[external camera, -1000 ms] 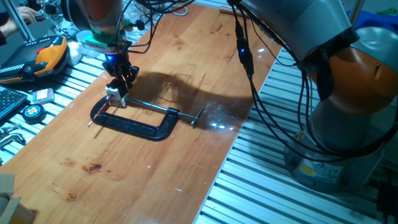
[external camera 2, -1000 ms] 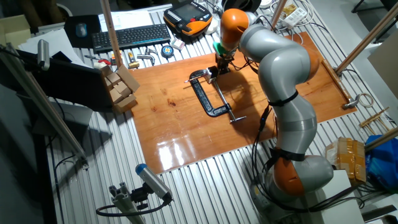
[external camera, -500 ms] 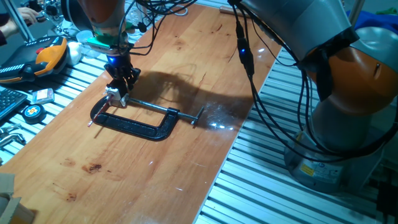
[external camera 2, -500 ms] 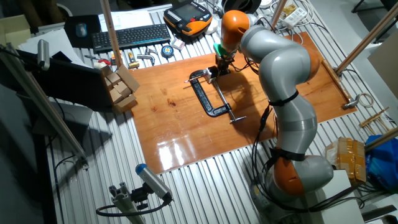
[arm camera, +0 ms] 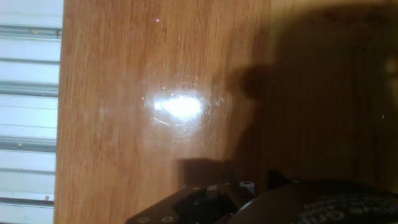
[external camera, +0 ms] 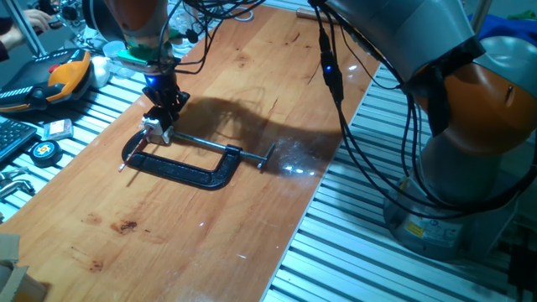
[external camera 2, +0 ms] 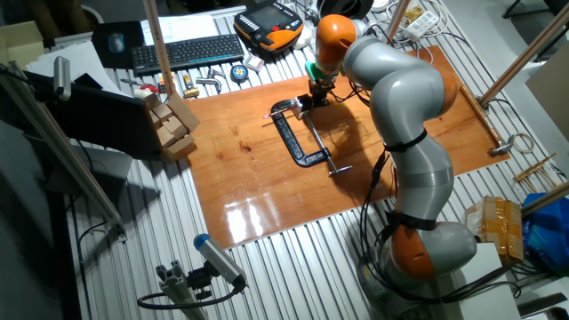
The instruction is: Sharpen the pencil with a pencil sharpener
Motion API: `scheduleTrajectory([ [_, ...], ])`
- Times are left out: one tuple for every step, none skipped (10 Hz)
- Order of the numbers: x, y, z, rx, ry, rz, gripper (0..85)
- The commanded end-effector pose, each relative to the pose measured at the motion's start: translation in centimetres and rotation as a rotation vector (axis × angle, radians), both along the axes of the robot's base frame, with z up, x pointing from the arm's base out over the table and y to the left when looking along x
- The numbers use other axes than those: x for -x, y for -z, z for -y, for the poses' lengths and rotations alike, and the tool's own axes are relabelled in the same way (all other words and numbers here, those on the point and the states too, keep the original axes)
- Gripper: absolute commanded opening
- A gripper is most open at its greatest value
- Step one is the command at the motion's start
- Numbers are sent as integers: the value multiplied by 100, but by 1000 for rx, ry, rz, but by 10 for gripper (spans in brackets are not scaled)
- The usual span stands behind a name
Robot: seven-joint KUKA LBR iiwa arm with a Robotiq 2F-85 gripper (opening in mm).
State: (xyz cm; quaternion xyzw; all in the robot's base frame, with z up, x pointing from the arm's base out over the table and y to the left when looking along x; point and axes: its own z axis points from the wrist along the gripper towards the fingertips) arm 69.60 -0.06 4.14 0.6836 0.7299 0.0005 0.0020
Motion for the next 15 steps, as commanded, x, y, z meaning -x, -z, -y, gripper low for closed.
scheduleTrajectory([
  [9,-15,1,6,2,-3,0],
  [20,-20,0,9,2,-3,0],
  [35,-10,-2,4,4,-2,0],
  [57,2,-3,-1,5,1,0],
  [82,5,3,-2,7,3,0],
  [106,10,6,-4,8,5,0],
  [122,16,1,-4,11,3,0],
  [137,7,0,-7,17,1,0],
  [157,-12,-1,-10,20,-2,0],
  [184,-32,-8,-10,23,-2,0],
  [190,-42,-7,-7,23,-3,0],
  [195,-53,-3,-4,23,-5,0],
  [202,-78,-2,-1,23,-8,0],
  [215,-96,-5,1,25,-9,0],
  [222,-100,-3,6,25,-9,0],
])
